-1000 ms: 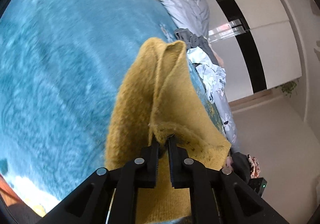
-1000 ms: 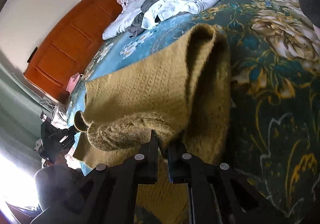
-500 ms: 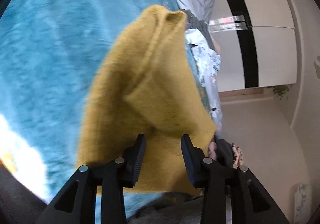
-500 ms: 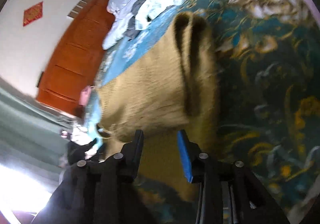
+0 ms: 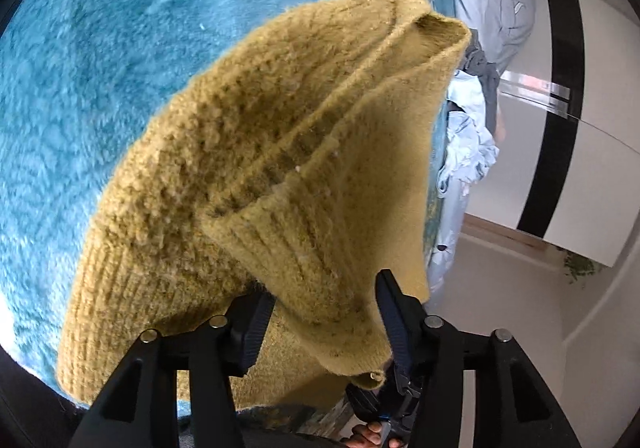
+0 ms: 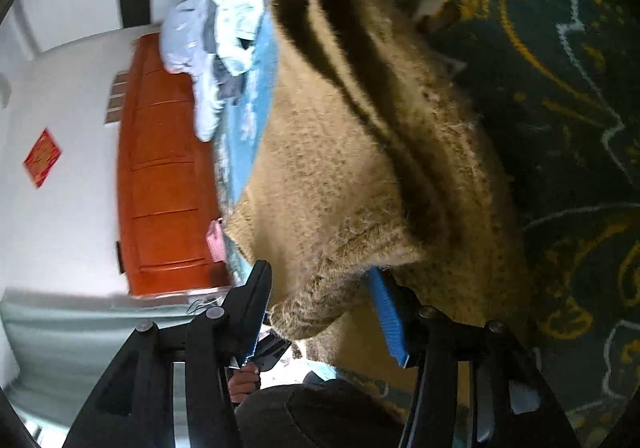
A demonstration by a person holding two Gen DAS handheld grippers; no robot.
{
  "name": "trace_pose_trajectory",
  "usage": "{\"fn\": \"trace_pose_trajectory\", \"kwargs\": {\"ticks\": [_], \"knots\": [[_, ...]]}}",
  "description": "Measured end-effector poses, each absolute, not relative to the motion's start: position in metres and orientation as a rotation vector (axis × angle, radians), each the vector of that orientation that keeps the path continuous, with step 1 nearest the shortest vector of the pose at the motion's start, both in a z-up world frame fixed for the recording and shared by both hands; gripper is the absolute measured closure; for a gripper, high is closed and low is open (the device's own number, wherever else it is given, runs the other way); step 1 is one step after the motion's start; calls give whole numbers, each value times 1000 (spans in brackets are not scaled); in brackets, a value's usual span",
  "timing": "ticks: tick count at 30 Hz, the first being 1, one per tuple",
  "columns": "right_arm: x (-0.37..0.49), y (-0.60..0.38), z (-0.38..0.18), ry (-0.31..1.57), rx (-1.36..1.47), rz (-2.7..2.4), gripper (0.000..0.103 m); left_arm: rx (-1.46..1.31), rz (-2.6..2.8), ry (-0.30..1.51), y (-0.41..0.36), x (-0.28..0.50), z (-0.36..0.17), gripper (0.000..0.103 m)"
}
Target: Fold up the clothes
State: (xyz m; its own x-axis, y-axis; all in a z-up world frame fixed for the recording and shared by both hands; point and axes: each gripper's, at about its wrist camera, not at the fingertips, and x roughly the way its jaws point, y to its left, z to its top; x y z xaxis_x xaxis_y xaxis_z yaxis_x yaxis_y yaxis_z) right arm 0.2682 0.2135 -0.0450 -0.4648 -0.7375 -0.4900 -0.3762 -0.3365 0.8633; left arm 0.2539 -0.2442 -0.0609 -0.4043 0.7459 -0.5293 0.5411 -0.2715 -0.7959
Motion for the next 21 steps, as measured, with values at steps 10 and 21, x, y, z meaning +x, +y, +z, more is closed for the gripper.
{"fn": "trace_pose_trajectory", "kwargs": {"ticks": [10, 21], "knots": [[274, 217, -36, -1571, 1485, -1950, 92, -1533, 1820, -1710, -252, 271, -58, 90], [287, 199, 37, -1102, 1265, -2213, 93, -1409, 2006, -1477, -259, 301, -35, 92]]}}
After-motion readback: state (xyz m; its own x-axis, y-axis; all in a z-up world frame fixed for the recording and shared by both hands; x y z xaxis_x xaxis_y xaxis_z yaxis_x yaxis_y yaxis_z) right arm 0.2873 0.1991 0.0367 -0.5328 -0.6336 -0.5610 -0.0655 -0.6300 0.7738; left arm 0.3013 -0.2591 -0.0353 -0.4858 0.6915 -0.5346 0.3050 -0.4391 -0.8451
